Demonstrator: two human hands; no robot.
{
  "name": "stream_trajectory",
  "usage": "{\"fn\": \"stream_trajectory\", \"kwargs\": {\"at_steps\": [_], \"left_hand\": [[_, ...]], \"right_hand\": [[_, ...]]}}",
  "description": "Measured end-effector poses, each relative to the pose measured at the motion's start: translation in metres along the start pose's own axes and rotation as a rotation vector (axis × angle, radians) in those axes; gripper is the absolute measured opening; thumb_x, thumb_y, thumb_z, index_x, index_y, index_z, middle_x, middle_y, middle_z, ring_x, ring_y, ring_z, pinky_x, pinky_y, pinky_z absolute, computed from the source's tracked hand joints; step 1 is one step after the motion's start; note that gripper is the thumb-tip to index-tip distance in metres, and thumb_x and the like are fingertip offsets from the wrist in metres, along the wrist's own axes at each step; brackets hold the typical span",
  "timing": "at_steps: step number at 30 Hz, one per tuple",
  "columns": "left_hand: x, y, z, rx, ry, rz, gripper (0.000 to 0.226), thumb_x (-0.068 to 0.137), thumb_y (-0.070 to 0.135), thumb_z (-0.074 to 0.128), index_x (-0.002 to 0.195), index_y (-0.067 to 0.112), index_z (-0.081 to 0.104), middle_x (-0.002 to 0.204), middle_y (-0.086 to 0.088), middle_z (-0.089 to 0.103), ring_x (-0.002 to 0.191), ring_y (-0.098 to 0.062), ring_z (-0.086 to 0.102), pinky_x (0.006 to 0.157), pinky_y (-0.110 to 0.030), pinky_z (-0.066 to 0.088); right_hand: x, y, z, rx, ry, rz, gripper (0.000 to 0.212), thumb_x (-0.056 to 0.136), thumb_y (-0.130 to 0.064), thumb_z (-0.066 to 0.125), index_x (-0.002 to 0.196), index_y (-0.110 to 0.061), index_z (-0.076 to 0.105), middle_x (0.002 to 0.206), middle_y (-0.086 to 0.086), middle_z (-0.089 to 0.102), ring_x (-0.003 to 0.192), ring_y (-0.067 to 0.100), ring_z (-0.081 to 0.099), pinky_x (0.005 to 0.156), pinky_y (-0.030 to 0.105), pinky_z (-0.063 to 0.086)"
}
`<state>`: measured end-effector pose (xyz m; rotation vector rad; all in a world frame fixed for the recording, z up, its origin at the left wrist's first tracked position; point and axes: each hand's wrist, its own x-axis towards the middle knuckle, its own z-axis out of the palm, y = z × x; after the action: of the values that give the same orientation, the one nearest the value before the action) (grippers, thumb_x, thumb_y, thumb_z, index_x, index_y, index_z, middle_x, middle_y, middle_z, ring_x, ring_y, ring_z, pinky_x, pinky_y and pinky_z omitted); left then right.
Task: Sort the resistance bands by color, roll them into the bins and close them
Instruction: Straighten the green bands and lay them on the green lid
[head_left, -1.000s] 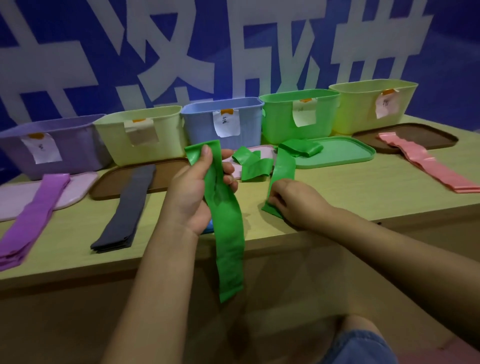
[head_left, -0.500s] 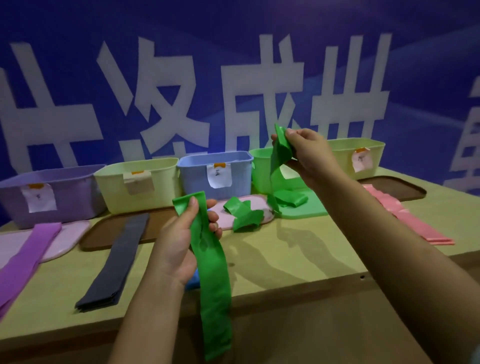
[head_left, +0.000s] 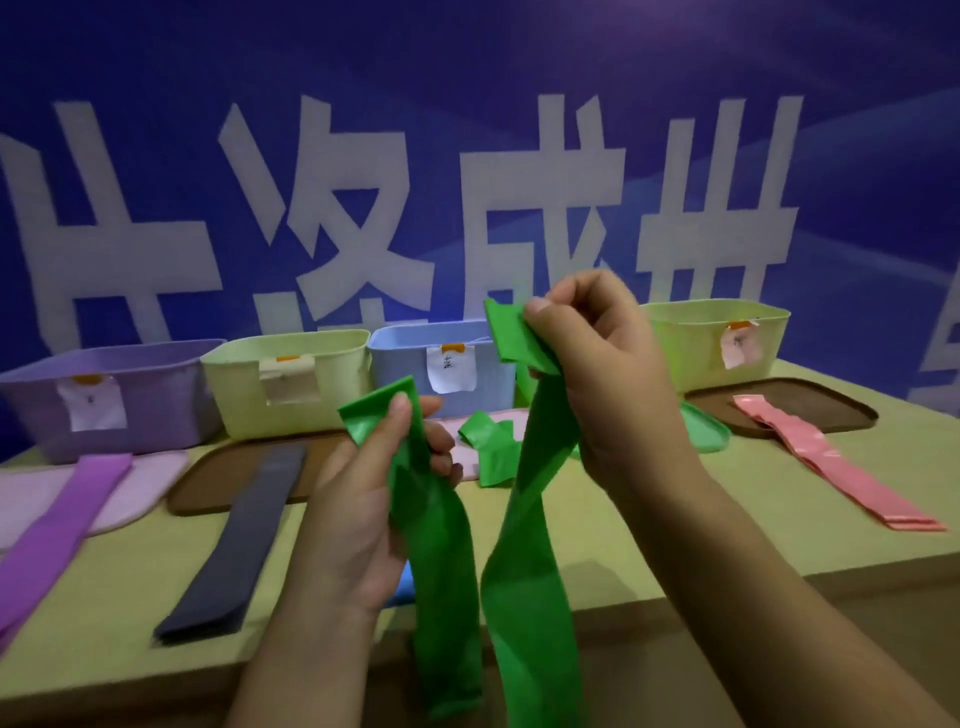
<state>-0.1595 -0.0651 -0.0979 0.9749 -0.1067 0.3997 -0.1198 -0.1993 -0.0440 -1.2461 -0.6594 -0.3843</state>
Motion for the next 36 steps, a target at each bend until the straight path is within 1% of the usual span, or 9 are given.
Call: {"fn": "stream_trajectory", "kwargs": {"at_steps": [4,8,12,15,19,24,31,34,36], "left_hand": [[-0.013,-0.003,0.003,0.053,-0.104,0.043,0.035,0.077,0.034,0.056,0.097,0.007,0.066,0.084,-0.008,0.071,0.074,-0.016,0.069,0.063,-0.025,0.055],[-0.015,-0.013,-0.003,0.174,-0.099,0.034,0.025,0.073,0.012,0.075,0.096,0.011,0.066,0.089,-0.007,0.074,0.083,-0.017,0.07,0.068,-0.025,0.055],[-0.016,-0.012,-0.013,0.23,-0.145,-0.007,0.032,0.067,-0.002,0.067,0.097,0.008,0.063,0.083,-0.006,0.074,0.076,-0.016,0.071,0.063,-0.024,0.055],[-0.016,-0.008,-0.019,0.284,-0.261,-0.04,0.036,0.067,-0.01,0.069,0.096,0.011,0.068,0.086,-0.005,0.074,0.077,-0.016,0.071,0.064,-0.023,0.055],[-0.013,-0.011,-0.025,0.314,-0.314,-0.094,0.031,0.07,-0.006,0.06,0.097,0.007,0.067,0.087,-0.007,0.073,0.079,-0.018,0.07,0.064,-0.024,0.054],[-0.011,-0.014,-0.032,0.319,-0.193,-0.143,0.035,0.067,-0.003,0.071,0.099,0.005,0.06,0.082,-0.009,0.071,0.076,-0.021,0.069,0.063,-0.029,0.056],[-0.007,-0.017,-0.03,0.282,-0.003,-0.089,0.02,0.094,0.026,0.045,0.106,0.013,0.054,0.07,-0.01,0.071,0.057,-0.022,0.065,0.052,-0.03,0.053],[-0.004,-0.023,-0.028,0.287,0.055,-0.004,0.024,0.083,0.024,0.056,0.103,0.013,0.061,0.087,-0.01,0.073,0.078,-0.023,0.07,0.07,-0.037,0.059],[-0.005,-0.025,-0.026,0.316,0.076,0.032,0.017,0.072,0.022,0.064,0.087,0.016,0.068,0.084,-0.007,0.074,0.075,-0.02,0.07,0.063,-0.032,0.058]], "right_hand": [[-0.038,0.039,0.018,0.063,0.068,0.033,0.014,0.085,-0.01,0.06,0.079,-0.018,0.05,0.07,-0.007,0.051,0.068,0.01,0.048,0.065,0.027,0.043],[-0.061,0.063,0.021,0.019,0.104,0.096,0.015,0.089,-0.002,0.059,0.086,-0.016,0.052,0.077,-0.004,0.054,0.071,0.006,0.051,0.066,0.022,0.044],[-0.062,0.069,0.006,0.102,-0.076,0.287,0.017,0.088,-0.003,0.062,0.098,-0.015,0.056,0.081,0.01,0.058,0.076,0.014,0.055,0.071,0.027,0.045],[-0.056,0.065,-0.009,0.162,-0.279,0.439,0.015,0.076,-0.016,0.068,0.09,-0.019,0.065,0.089,0.034,0.057,0.078,0.018,0.056,0.073,0.031,0.045],[-0.054,0.069,-0.016,0.111,-0.4,0.412,0.017,0.073,-0.015,0.075,0.082,-0.01,0.062,0.059,-0.001,0.063,0.058,0.005,0.058,0.056,0.013,0.046],[-0.054,0.069,-0.018,0.076,-0.422,0.406,0.019,0.064,-0.016,0.066,0.081,-0.009,0.062,0.056,-0.006,0.059,0.057,0.002,0.056,0.056,0.012,0.046],[-0.059,0.069,-0.022,0.081,-0.262,0.342,0.016,0.074,-0.018,0.068,0.077,-0.013,0.053,0.059,-0.005,0.053,0.059,0.007,0.048,0.054,0.017,0.039],[-0.063,0.067,-0.024,0.072,-0.268,0.294,0.014,0.076,-0.017,0.069,0.073,-0.023,0.057,0.067,0.0,0.053,0.066,0.014,0.048,0.06,0.026,0.041],[-0.066,0.062,-0.024,0.103,-0.28,0.265,0.018,0.072,-0.013,0.072,0.07,-0.027,0.061,0.072,0.0,0.058,0.068,0.015,0.054,0.06,0.028,0.046]]}}
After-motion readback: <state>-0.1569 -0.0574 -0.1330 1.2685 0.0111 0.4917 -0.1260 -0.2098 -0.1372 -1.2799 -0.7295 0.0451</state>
